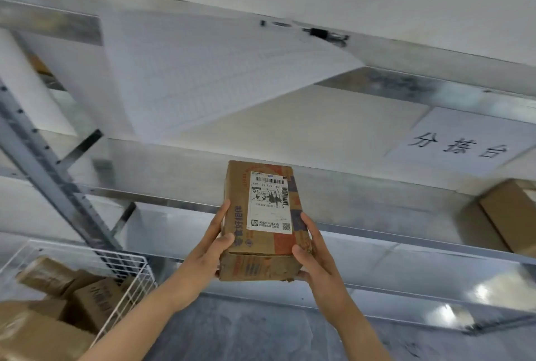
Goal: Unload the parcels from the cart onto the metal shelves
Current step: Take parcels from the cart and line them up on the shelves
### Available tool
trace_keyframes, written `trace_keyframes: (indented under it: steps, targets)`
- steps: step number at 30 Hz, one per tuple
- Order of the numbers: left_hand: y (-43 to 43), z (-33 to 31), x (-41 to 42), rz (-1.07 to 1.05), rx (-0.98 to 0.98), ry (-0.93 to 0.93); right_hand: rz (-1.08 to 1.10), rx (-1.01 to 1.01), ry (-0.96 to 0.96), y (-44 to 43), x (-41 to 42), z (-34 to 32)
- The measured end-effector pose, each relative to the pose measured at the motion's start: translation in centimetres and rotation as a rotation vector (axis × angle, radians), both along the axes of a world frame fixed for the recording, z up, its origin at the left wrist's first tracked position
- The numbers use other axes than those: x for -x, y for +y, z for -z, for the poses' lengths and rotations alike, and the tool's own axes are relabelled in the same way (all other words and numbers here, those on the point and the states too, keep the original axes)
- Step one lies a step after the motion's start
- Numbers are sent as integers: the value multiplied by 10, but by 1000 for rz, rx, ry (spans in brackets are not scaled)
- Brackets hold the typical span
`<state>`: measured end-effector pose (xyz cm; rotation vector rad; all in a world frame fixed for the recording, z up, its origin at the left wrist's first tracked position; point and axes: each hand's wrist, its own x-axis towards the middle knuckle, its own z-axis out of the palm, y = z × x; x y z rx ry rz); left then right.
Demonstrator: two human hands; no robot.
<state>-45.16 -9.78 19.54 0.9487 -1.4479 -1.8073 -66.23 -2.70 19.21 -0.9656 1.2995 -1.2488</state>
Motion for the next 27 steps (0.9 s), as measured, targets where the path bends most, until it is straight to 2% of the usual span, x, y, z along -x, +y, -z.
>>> trace_keyframes:
  steps: [14, 27]
  targets:
    - [27, -6, 180, 267, -22, -56, 282, 63, 132, 86, 151, -4]
    - [-5, 6, 322, 435, -61, -45, 483, 15, 129, 87, 264, 1]
